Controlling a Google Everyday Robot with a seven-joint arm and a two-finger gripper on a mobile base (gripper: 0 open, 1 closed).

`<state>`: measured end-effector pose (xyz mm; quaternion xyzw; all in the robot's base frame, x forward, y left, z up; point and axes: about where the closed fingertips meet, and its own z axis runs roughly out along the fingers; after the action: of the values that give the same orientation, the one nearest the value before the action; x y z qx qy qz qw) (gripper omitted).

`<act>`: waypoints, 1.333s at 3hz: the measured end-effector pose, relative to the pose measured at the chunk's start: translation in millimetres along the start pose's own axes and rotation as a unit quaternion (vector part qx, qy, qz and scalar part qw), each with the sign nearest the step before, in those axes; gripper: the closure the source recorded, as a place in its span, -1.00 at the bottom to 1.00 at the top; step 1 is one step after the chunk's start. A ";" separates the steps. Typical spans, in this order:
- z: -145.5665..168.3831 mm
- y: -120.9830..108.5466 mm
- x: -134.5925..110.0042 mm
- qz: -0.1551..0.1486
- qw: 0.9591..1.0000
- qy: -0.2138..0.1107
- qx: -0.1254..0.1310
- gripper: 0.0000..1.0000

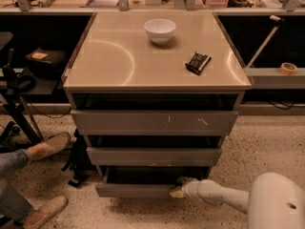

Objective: Open bottom drawer

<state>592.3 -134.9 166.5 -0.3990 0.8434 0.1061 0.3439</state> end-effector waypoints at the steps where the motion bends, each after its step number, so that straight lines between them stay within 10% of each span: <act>1: -5.1 -4.5 -2.1 0.000 1.000 0.000 0.000 1.00; 4: -14.3 6.1 4.4 0.003 1.000 -0.001 0.010 1.00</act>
Offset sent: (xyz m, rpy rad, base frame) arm -0.1162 -0.0150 -0.0068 -0.0758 -0.0122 -0.1160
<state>578.7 -140.0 173.7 -0.3927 0.8453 0.0990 0.3485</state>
